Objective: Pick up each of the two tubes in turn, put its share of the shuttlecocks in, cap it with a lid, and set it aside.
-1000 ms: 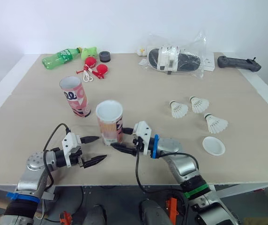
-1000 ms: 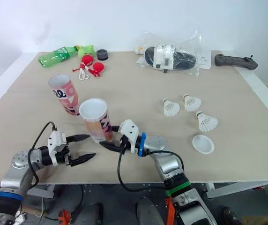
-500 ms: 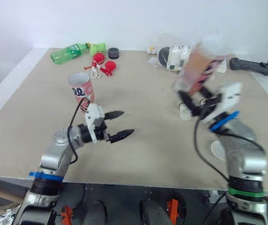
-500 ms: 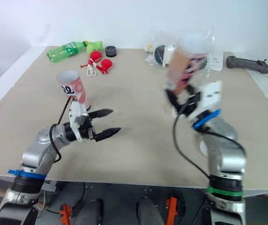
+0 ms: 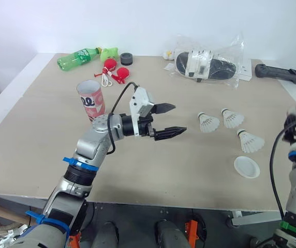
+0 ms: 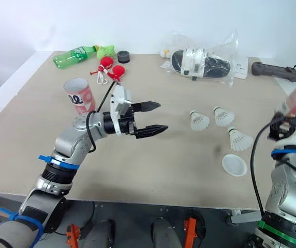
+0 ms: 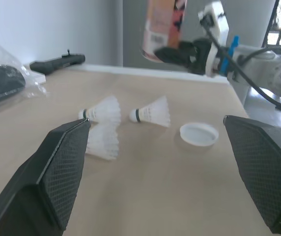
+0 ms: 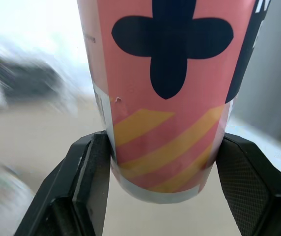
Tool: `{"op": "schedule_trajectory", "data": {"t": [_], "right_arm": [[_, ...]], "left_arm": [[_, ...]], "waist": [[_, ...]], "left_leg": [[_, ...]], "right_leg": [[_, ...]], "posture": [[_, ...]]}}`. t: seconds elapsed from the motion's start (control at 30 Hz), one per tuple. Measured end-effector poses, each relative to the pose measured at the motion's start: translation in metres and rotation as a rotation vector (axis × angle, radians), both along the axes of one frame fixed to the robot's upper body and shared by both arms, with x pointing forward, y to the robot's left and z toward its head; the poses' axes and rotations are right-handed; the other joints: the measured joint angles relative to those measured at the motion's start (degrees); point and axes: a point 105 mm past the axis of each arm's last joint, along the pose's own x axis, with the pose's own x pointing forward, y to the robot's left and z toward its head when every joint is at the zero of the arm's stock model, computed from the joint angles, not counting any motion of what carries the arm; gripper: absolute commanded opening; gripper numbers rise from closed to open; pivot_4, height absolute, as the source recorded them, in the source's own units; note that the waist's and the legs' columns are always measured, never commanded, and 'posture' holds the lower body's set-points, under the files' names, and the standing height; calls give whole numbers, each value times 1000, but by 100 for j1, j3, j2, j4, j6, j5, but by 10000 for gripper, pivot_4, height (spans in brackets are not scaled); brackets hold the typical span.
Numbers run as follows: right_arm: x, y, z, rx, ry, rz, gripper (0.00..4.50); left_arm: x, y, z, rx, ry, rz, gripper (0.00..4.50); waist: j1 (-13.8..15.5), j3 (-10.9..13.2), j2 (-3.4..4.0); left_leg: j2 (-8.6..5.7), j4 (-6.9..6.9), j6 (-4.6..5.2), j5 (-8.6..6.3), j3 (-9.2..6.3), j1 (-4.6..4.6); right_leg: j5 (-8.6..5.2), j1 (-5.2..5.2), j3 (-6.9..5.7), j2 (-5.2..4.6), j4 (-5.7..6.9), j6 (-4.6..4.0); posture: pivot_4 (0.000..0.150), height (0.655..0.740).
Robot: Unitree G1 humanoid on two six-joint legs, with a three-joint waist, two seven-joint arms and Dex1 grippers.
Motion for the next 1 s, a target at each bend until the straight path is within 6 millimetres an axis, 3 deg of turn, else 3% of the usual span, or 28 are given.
{"op": "schedule_trajectory", "data": {"t": [0.07, 0.17, 0.57, 0.6, 0.67, 1.0], "right_arm": [[-3, -10, -23, 44, 54, -41, 28942], [-2, -18, -38, 75, 71, -71, 28942], [8, -27, -57, 126, 81, -97, 28942], [8, -27, -57, 125, 80, -98, 38876], [8, -27, -57, 125, 79, -97, 44156], [0, -27, -61, 119, 88, -94, 44156]], "left_arm": [[1, -3, -2, 3, -1, 0, 45000], [-1, -8, -2, -4, -12, -9, 45000], [-1, -3, -11, -2, -5, 12, 45000], [-1, -3, -11, -1, -6, 12, 45000], [-1, -3, -11, -2, -5, 12, 45000], [-1, -2, -10, -5, -14, 13, 45000]], "waist": [[-11, 2, 7], [-57, 2, 17], [-133, 1, 20], [-133, 1, 20], [-133, 0, 20], [-133, 0, 21]], "left_leg": [[-1, 0, 0, 0, 8, 1], [-2, -2, 0, 0, 11, 7], [-5, -1, 0, 0, 10, 7], [-5, -1, 0, 0, 10, 8], [-5, -1, 0, 0, 10, 8], [-5, -1, 0, 0, 9, 8]], "right_leg": [[1, -2, 9, 0, 0, 2], [2, -2, 16, 0, 0, 4], [1, 2, 18, 0, 1, 8], [1, 3, 18, 0, 1, 8], [2, 3, 19, 0, 1, 8], [1, 4, 19, 0, 1, 9]], "posture": [[1500, 7400], [1500, 7400], [1500, 7400], [1500, 7400], [1500, 7400], [1500, 7400]]}}
